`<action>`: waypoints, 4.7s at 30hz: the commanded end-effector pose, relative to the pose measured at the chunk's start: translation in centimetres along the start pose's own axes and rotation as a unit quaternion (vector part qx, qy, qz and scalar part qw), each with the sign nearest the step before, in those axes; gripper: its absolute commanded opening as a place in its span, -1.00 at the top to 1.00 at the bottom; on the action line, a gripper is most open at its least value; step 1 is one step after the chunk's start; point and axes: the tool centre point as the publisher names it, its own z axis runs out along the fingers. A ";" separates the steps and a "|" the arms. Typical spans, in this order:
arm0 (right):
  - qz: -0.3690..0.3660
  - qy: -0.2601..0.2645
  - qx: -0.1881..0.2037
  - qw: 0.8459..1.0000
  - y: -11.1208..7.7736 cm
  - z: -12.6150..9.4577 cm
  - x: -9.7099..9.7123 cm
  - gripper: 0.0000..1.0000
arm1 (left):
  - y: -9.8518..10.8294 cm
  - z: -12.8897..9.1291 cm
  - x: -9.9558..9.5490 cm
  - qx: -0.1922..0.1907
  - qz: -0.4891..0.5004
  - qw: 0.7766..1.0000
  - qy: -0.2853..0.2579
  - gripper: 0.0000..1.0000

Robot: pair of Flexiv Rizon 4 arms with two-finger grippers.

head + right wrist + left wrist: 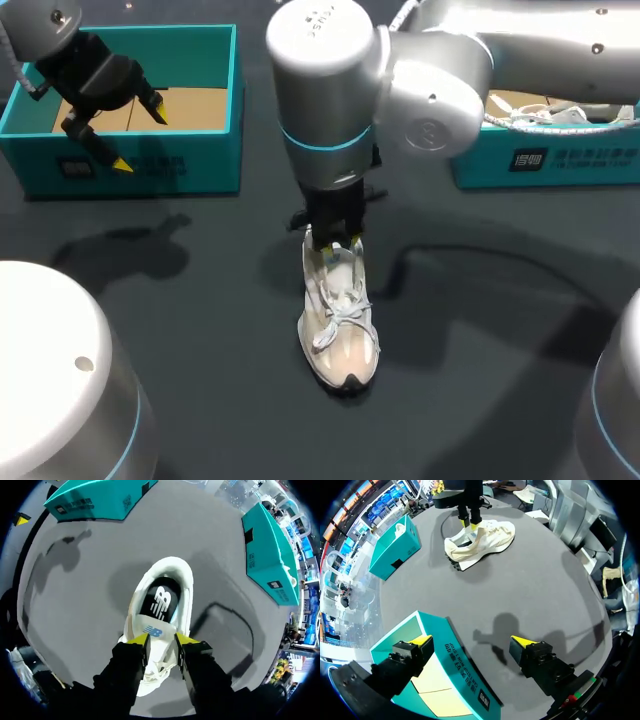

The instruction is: Take the shoe out of the shoebox, open the shoe tongue, remove and reinsert the insole, then place the shoe into the shoebox

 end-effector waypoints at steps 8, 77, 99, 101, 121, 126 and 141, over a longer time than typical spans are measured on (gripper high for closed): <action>-0.247 -0.014 -0.080 0.966 2.0 -5.0 -1.9 -0.04 | 0.0 0.0 0.0 -0.001 0.000 1.000 0.001 -1.00; -0.548 0.073 -0.037 0.833 9.2 6.8 -3.1 -0.52 | 0.0 0.0 0.0 -0.001 0.000 1.000 0.001 -1.00; -0.559 0.096 -0.027 0.823 8.7 8.4 -2.2 0.44 | 0.0 0.0 0.0 -0.001 0.000 1.000 0.001 -1.00; -0.561 0.098 -0.027 0.821 8.5 8.4 -2.1 1.00 | 0.0 0.0 0.0 -0.001 0.000 1.000 0.001 -1.00; -0.535 0.029 -0.005 0.844 7.7 -4.1 -7.1 1.00 | 0.0 0.0 0.0 -0.001 0.000 1.000 0.001 -1.00; -0.525 0.007 -0.007 0.851 7.9 -6.0 -8.0 1.00 | 0.0 0.0 0.0 -0.001 0.000 1.000 0.001 -1.00; -0.519 -0.016 -0.009 0.855 7.9 -7.8 -10.8 1.00 | 0.0 0.0 0.0 -0.001 0.000 1.000 0.001 -1.00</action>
